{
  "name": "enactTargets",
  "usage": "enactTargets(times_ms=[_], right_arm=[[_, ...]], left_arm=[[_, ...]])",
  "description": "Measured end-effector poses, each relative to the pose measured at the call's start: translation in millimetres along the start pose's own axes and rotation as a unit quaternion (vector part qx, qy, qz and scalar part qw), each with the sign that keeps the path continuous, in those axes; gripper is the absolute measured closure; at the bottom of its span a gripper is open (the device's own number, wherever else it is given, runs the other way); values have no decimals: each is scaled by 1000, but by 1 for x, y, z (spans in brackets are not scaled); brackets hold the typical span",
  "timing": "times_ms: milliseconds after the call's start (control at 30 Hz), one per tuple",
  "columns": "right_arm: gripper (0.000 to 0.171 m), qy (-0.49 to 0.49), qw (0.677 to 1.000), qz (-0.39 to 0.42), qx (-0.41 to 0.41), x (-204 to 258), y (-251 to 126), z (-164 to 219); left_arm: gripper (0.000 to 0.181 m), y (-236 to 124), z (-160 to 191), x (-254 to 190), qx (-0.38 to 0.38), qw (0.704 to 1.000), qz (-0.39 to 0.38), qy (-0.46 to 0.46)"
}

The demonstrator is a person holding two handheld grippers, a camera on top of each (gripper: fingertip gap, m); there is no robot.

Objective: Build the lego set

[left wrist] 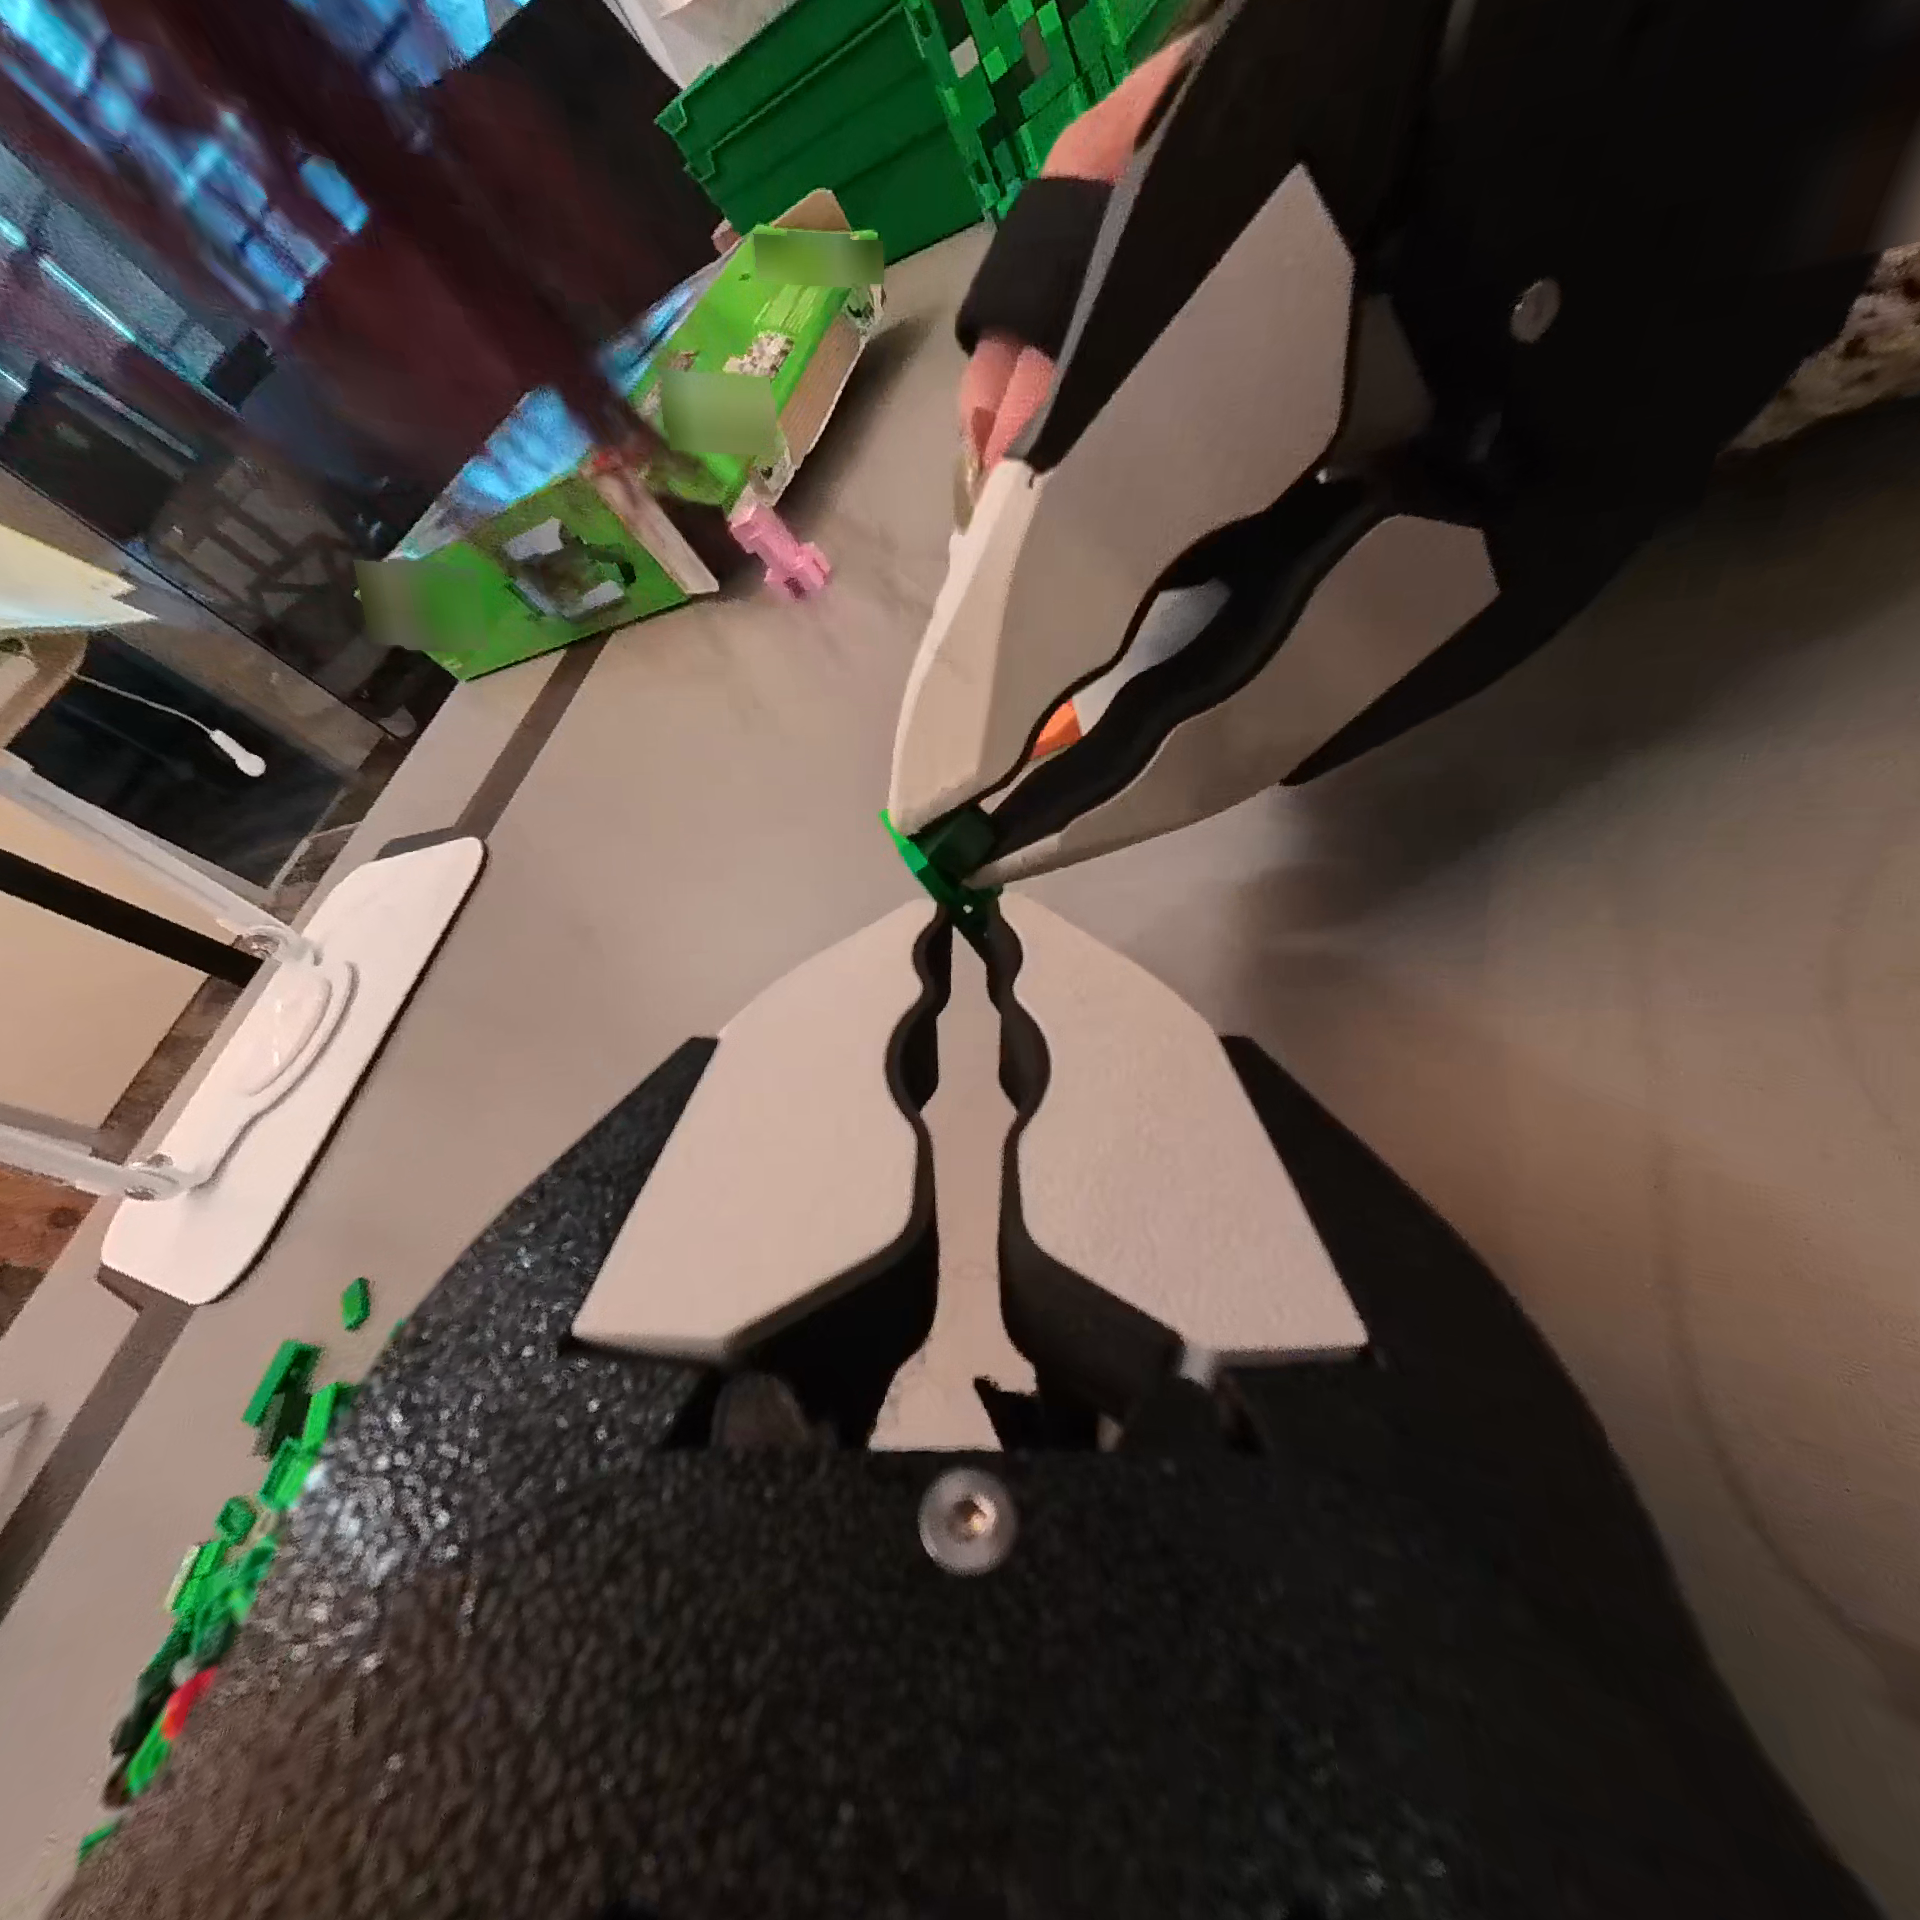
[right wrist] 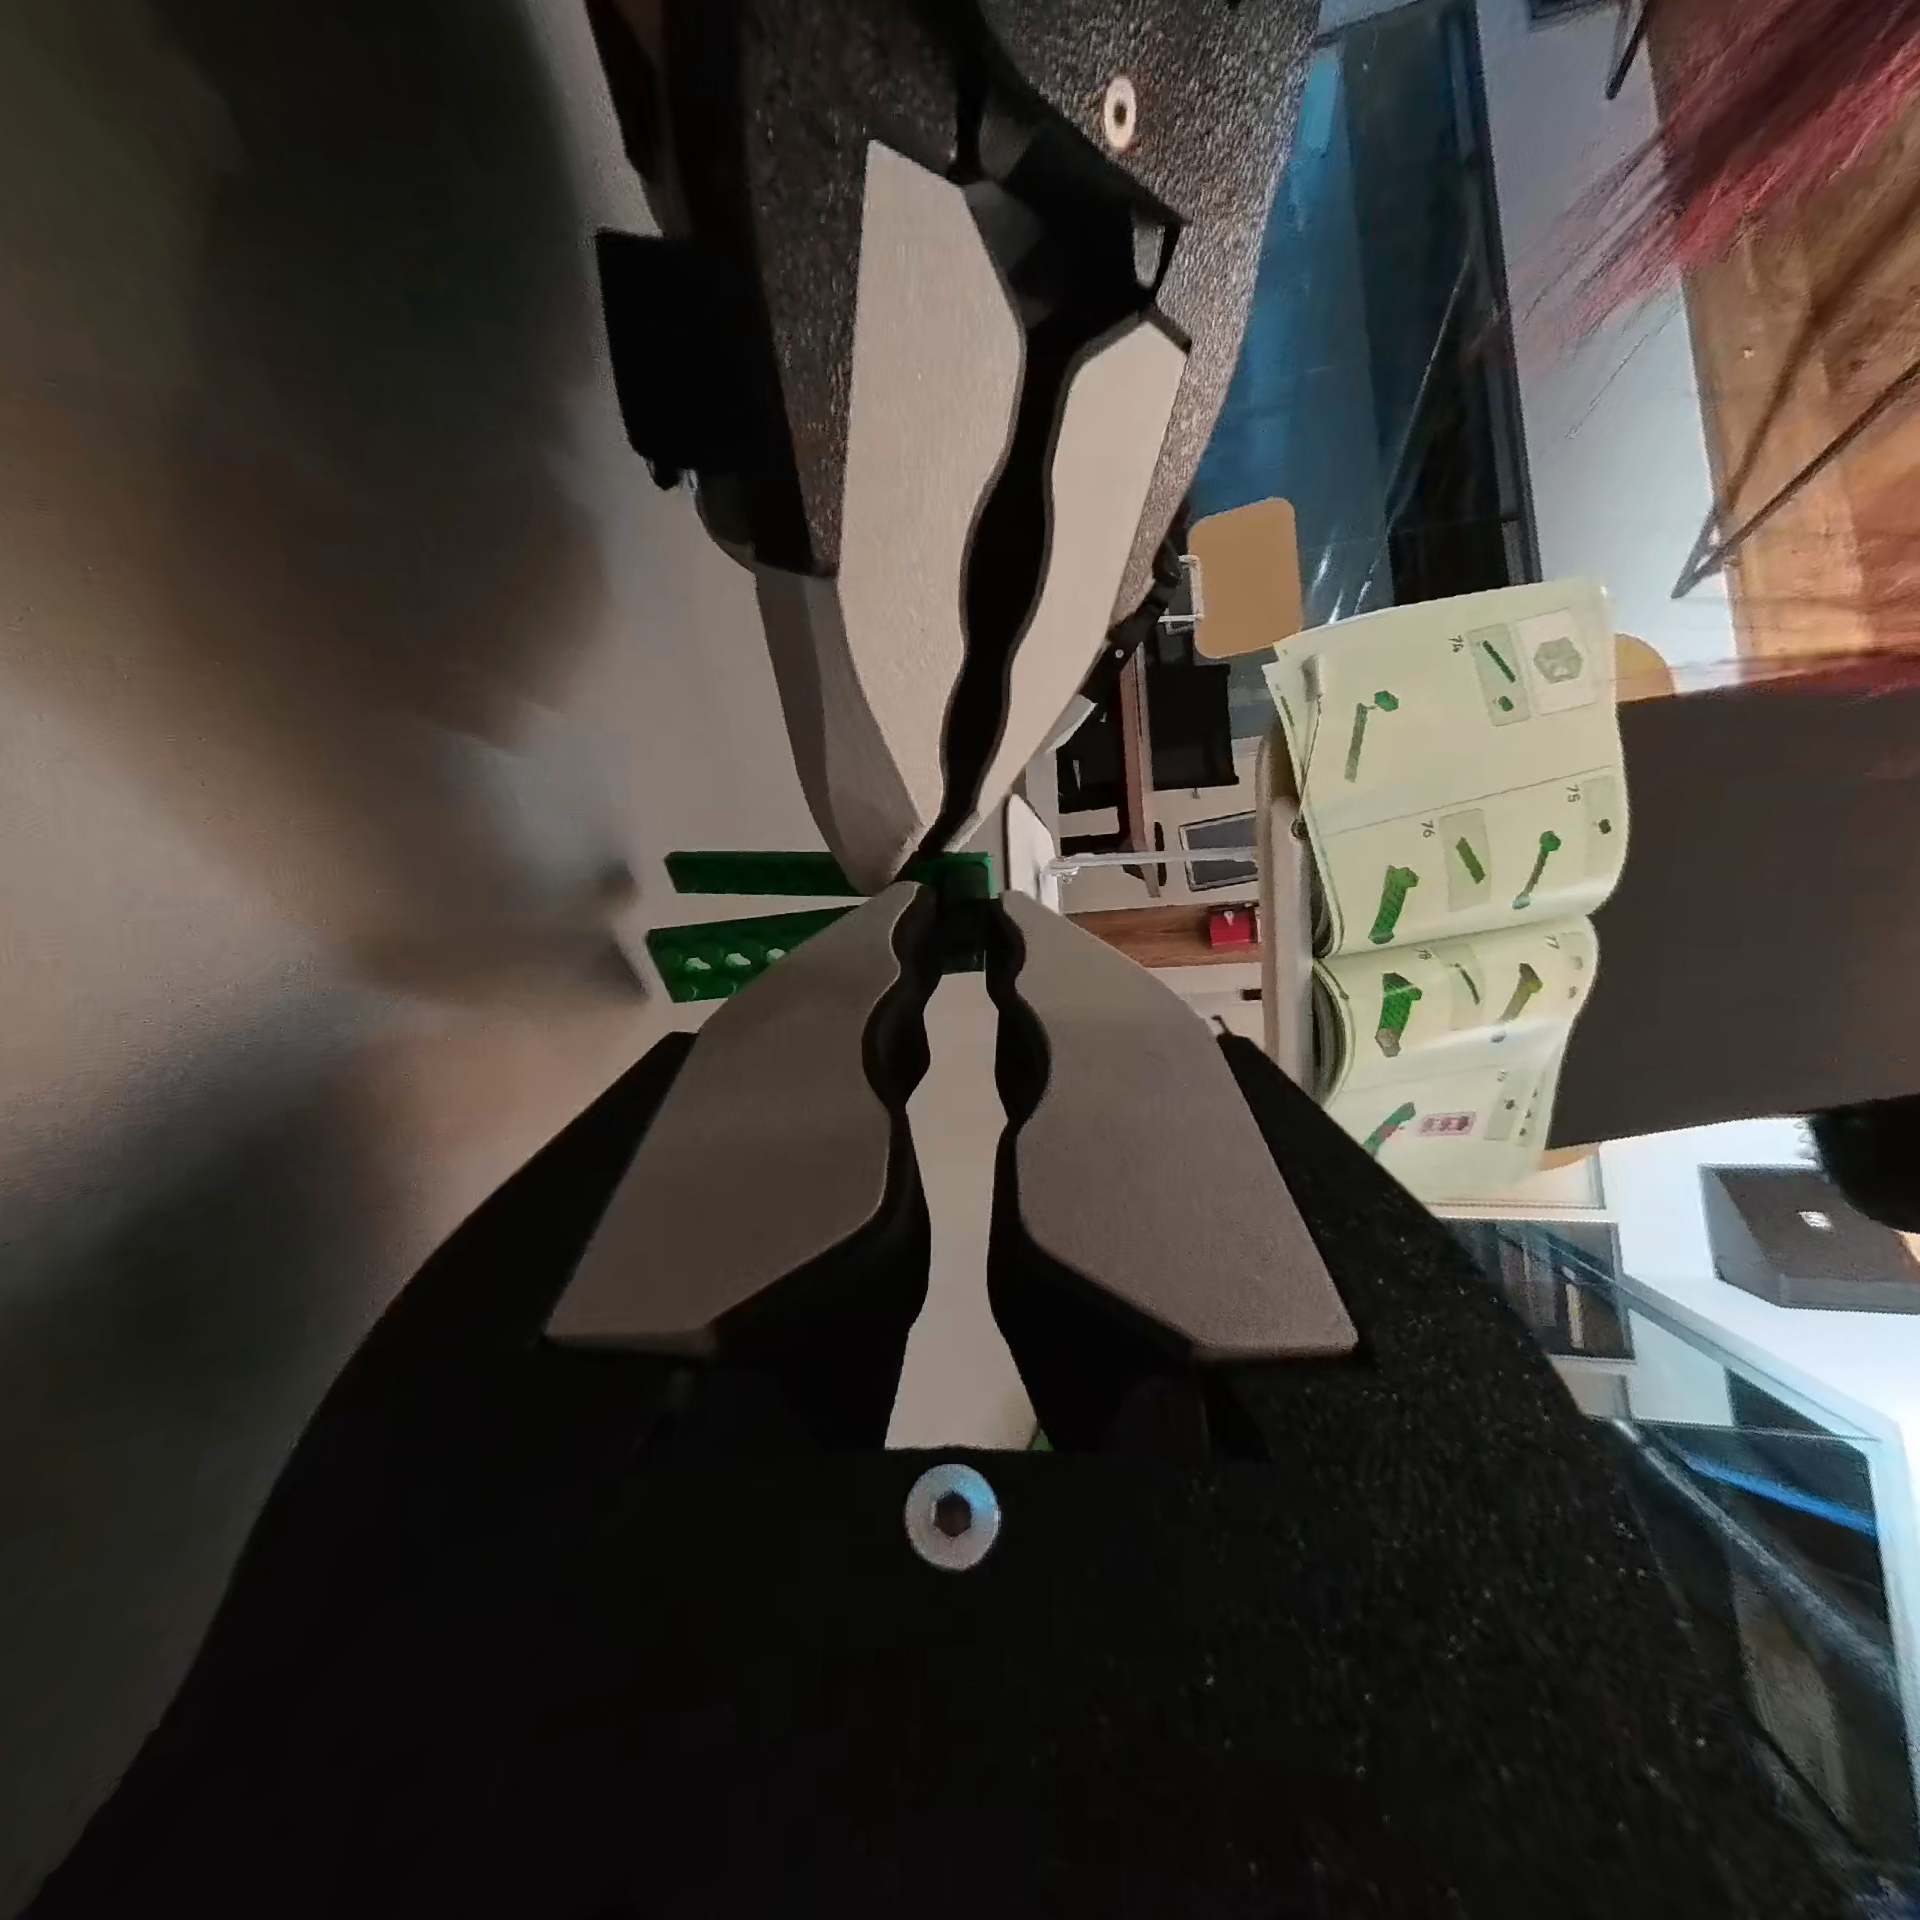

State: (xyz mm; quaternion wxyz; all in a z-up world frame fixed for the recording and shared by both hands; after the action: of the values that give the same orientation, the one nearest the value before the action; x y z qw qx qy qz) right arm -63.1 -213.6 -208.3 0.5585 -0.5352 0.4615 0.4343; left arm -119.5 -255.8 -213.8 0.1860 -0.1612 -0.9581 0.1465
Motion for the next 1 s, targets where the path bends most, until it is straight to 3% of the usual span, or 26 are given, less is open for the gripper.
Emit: enactTargets(times_ms=[600, 1000], right_arm=[[163, 10, 996, 78, 29, -9, 2, 5], [163, -5, 998, 66, 22, -5, 2, 3]], left_arm=[[173, 0, -1, 10, -20, 997, -1, -71], [178, 0, -2, 10, -18, 995, 4, -95]])
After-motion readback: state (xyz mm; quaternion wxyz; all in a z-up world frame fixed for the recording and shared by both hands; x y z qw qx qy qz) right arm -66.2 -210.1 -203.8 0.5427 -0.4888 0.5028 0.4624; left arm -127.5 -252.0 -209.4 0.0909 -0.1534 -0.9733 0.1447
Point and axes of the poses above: each gripper's, where its closed fingertips meet, y out along the fingers, z out of its underside, x = y × z across the jaws, the point moved 5 cm from there along -y, back along the fingers, and after that the axes turned 12 degrees about -y, right-handed, at the moved point
